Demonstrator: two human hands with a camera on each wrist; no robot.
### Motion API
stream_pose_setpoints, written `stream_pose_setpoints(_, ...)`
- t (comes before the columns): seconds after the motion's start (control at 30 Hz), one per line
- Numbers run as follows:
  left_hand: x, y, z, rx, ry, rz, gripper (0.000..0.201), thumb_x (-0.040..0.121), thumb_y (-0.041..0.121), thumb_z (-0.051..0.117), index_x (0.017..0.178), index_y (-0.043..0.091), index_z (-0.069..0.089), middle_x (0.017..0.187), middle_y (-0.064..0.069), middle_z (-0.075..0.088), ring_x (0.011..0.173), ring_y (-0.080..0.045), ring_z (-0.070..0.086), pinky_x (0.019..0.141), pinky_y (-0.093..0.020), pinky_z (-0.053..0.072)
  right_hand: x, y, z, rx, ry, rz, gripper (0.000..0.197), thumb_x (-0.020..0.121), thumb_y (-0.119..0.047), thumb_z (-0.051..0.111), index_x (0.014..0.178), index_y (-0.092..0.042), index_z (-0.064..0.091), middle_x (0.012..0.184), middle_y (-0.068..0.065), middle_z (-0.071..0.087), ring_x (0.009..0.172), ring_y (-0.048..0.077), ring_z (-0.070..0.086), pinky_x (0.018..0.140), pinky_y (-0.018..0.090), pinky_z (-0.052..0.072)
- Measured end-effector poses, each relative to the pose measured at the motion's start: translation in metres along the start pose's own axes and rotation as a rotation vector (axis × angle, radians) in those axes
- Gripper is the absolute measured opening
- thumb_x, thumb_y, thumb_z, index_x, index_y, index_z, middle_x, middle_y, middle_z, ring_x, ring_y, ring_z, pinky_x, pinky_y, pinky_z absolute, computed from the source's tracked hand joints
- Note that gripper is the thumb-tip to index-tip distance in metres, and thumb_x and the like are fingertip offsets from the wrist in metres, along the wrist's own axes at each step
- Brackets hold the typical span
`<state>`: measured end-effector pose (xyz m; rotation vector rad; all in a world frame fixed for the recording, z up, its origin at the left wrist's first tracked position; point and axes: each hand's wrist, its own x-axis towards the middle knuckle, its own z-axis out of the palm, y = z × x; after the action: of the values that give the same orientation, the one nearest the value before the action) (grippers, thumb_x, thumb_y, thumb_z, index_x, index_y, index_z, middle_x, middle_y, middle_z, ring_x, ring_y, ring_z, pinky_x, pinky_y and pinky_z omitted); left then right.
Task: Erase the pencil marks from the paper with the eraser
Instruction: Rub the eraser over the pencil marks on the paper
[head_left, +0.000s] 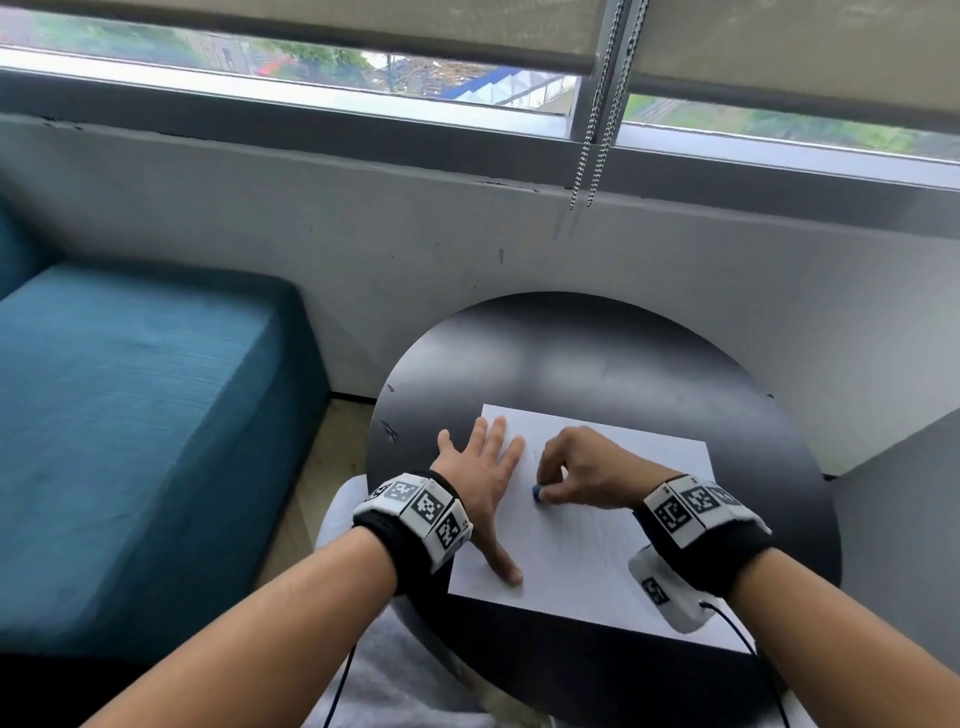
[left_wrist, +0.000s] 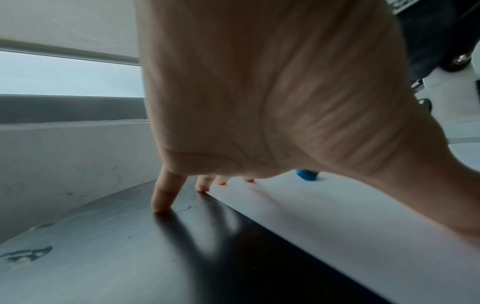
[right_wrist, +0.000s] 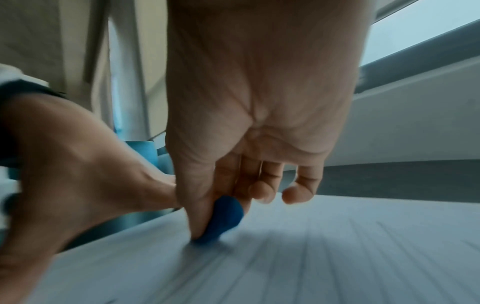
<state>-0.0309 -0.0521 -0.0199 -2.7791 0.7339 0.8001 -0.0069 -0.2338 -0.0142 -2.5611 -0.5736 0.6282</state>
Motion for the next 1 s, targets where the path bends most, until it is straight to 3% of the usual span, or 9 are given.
stream_pose_setpoints(0.1, 0.001, -0.001, 0.001, -0.008, -0.003, -0.003, 0.157, 0.05, 0.083, 0.075, 0.154, 0.013, -0.021, 0.161, -0.013, -0.027, 0.148, -0.033, -0.024, 0.116, -0.068, 0.002, -0.006, -0.009, 0.003, -0.042, -0.202, -0.041, 0.007, 0.074, -0.023, 0.077, 0.075, -0.016, 0.076, 0.071, -0.007, 0.067, 0.062, 0.006, 0.056, 0.064, 0.027, 0.047)
stream_pose_setpoints(0.2, 0.002, -0.002, 0.001, -0.003, 0.001, 0.001, 0.157, 0.05, 0.083, 0.074, 0.154, 0.013, -0.021, 0.161, -0.013, -0.027, 0.148, -0.033, -0.024, 0.116, -0.068, 0.002, 0.007, -0.002, -0.007, -0.012, -0.072, -0.012, 0.006, 0.073, -0.026, 0.077, 0.069, -0.023, 0.074, 0.071, -0.005, 0.069, 0.065, 0.008, 0.059, 0.067, 0.031, 0.05)
stream_pose_setpoints(0.27, 0.002, -0.002, 0.002, -0.013, 0.008, 0.007, 0.157, 0.05, 0.083, 0.074, 0.154, 0.013, -0.02, 0.161, -0.013, -0.026, 0.148, -0.033, -0.023, 0.116, -0.068, 0.003, 0.014, 0.004, -0.011, 0.001, 0.039, 0.011, 0.015, 0.074, -0.026, 0.077, 0.062, -0.03, 0.068, 0.072, -0.003, 0.07, 0.066, 0.011, 0.06, 0.068, 0.035, 0.053)
stream_pose_setpoints(0.43, 0.002, -0.003, 0.003, -0.031, 0.023, 0.011, 0.157, 0.049, 0.082, 0.076, 0.155, 0.014, -0.018, 0.162, -0.013, -0.024, 0.149, -0.033, -0.022, 0.115, -0.069, 0.004, 0.012, -0.001, -0.01, -0.03, -0.147, 0.007, 0.006, 0.071, -0.025, 0.078, 0.068, -0.021, 0.074, 0.073, -0.001, 0.071, 0.066, 0.012, 0.059, 0.067, 0.035, 0.05)
stream_pose_setpoints(0.63, 0.002, -0.004, 0.002, -0.033, 0.032, 0.021, 0.157, 0.049, 0.082, 0.076, 0.155, 0.013, -0.017, 0.162, -0.013, -0.021, 0.149, -0.033, -0.021, 0.114, -0.07, 0.005, 0.041, 0.003, -0.028, -0.028, 0.104, 0.038, 0.008, 0.075, -0.024, 0.079, 0.077, -0.017, 0.077, 0.077, 0.002, 0.071, 0.072, 0.017, 0.062, 0.068, 0.033, 0.049)
stream_pose_setpoints(0.7, 0.001, -0.003, 0.002, -0.034, 0.035, 0.025, 0.157, 0.049, 0.082, 0.076, 0.155, 0.013, -0.017, 0.162, -0.013, -0.021, 0.149, -0.033, -0.02, 0.114, -0.069, 0.005, 0.039, 0.004, -0.025, -0.009, 0.087, 0.031, 0.008, 0.074, -0.02, 0.079, 0.077, -0.013, 0.077, 0.077, 0.005, 0.07, 0.067, 0.014, 0.058, 0.062, 0.028, 0.045)
stream_pose_setpoints(0.8, 0.002, -0.003, 0.003, -0.041, 0.039, 0.023, 0.157, 0.049, 0.082, 0.076, 0.155, 0.013, -0.016, 0.162, -0.013, -0.022, 0.149, -0.033, -0.021, 0.114, -0.07, 0.005, 0.037, 0.003, -0.026, -0.006, -0.066, 0.036, 0.01, 0.072, -0.018, 0.08, 0.077, -0.01, 0.078, 0.077, 0.008, 0.072, 0.059, 0.008, 0.053, 0.056, 0.021, 0.039)
stream_pose_setpoints(1.0, 0.001, -0.004, 0.002, -0.039, 0.031, 0.028, 0.157, 0.049, 0.082, 0.075, 0.155, 0.012, -0.018, 0.162, -0.013, -0.023, 0.149, -0.033, -0.022, 0.115, -0.069, 0.003, 0.05, 0.006, -0.032, -0.009, 0.058, 0.065, 0.006, 0.071, -0.02, 0.08, 0.072, -0.015, 0.077, 0.073, 0.006, 0.072, 0.068, 0.019, 0.063, 0.065, 0.036, 0.051)
